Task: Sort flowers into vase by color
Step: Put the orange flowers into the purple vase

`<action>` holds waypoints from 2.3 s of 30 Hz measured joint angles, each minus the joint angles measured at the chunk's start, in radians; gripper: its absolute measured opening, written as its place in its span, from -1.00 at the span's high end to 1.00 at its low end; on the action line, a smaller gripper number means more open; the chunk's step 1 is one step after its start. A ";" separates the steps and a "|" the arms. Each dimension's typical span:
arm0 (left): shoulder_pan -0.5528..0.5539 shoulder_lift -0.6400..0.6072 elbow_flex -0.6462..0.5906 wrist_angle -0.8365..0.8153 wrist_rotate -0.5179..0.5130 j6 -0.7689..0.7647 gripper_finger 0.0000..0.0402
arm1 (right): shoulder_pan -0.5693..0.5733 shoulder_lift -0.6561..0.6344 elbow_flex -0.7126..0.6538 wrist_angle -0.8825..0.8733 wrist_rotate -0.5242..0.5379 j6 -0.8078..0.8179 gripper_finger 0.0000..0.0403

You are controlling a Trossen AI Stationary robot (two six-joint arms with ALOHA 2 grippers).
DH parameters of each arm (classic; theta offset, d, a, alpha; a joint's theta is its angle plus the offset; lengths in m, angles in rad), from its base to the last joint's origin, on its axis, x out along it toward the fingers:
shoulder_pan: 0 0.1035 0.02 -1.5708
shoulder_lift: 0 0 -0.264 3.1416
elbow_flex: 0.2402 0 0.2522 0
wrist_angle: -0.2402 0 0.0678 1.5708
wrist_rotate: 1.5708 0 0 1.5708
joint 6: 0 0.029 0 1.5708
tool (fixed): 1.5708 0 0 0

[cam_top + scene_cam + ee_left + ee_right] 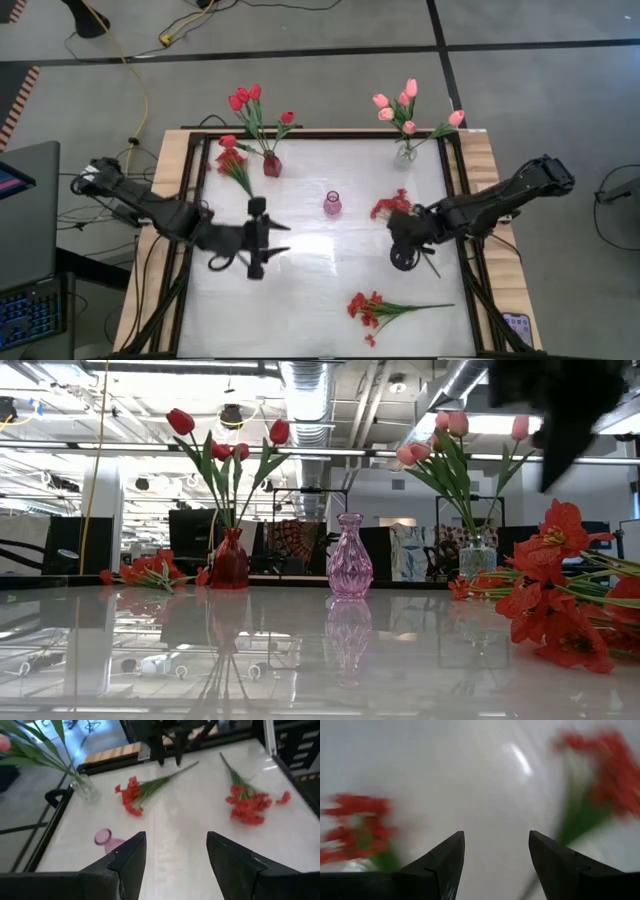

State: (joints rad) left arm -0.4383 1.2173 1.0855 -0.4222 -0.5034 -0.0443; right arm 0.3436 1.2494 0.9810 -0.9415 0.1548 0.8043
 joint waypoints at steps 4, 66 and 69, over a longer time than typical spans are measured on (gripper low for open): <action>-0.074 0.011 -0.119 0.164 -0.073 0.010 0.02 | 0.061 0.026 0.000 -0.201 0.054 0.257 -0.24; 0.368 0.011 -0.641 1.002 0.577 0.026 0.02 | -0.019 -0.029 -0.077 0.988 0.592 -0.553 0.81; 0.368 0.011 -0.640 0.976 0.506 -0.019 0.02 | -0.102 0.043 -0.097 1.286 0.507 -0.731 0.81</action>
State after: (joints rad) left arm -0.0700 1.2285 0.4450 0.5536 0.0025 -0.0629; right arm 0.2415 1.2929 0.8835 0.3447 0.6618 0.0730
